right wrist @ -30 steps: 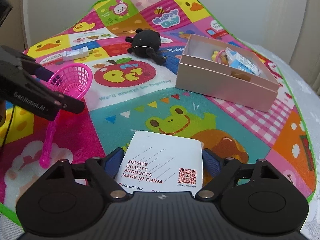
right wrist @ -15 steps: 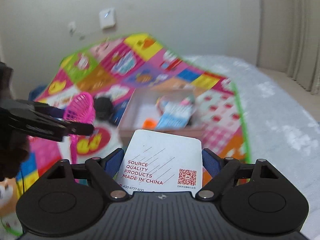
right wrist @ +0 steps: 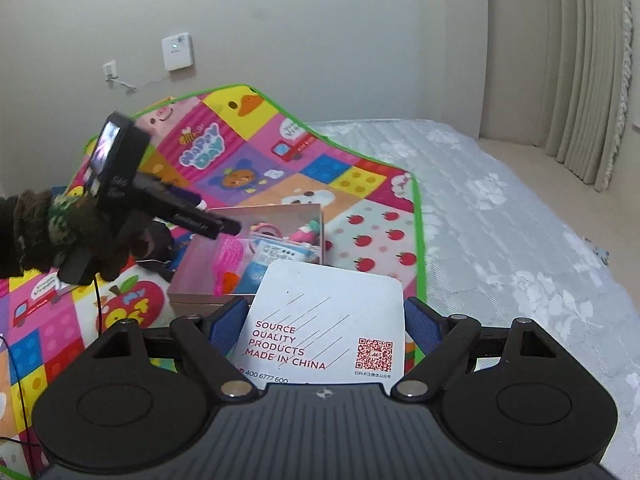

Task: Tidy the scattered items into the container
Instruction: 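Carry net and card over the pink box and open both tools, then grasp the black plush toy with the right tool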

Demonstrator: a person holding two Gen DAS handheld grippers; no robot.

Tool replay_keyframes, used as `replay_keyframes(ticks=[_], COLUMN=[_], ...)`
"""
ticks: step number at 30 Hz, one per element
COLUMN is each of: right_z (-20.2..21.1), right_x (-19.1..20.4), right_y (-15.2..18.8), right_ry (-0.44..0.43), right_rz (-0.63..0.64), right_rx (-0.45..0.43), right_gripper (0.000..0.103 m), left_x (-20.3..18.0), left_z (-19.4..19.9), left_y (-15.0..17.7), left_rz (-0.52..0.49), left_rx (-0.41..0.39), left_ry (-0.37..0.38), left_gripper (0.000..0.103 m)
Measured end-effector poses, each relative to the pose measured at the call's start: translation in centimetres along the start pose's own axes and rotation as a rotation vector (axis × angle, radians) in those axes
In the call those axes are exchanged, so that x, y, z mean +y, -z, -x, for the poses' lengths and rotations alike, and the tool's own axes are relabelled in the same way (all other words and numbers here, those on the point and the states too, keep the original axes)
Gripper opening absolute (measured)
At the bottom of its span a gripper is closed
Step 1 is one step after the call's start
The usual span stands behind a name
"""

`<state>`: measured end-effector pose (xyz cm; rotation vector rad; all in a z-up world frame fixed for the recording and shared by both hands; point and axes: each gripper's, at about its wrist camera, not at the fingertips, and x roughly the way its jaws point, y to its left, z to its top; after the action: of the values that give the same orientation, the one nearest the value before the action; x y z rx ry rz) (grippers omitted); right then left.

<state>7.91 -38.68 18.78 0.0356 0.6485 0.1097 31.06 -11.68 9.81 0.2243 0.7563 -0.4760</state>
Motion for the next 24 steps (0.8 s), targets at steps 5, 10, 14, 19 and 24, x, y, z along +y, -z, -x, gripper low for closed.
replay_keyframes(ticks=[5, 10, 14, 19, 24], right_z=[-1.8, -4.2, -6.7, -11.9, -16.5], right_x=[-0.1, 1.9, 5.1, 10.1, 13.8], right_y=[-2.0, -5.0, -6.1, -7.5, -9.3], right_ry=[-0.023, -0.095, -0.162, -0.114, 0.002], right_rz=[-0.051, -0.111, -0.152, -0.128, -0.005], right_rx=[0.006, 0.055, 0.115, 0.109, -0.015], right_gripper=[0.084, 0.084, 0.084, 0.084, 0.091], left_x=[0.7, 0.8, 0.3, 1.3, 5.1], left_z=[4.7, 11.6, 14.9, 16.3, 16.8], left_y=[4.7, 9.4, 12.3, 15.8, 17.3], left_rz=[0.15, 0.331, 0.405, 0.409, 0.484], left_rx=[0.058, 0.149, 0.176, 0.129, 0.128], left_ry=[-0.022, -0.104, -0.093, -0.084, -0.161], left_gripper=[0.099, 0.102, 0.102, 0.102, 0.102])
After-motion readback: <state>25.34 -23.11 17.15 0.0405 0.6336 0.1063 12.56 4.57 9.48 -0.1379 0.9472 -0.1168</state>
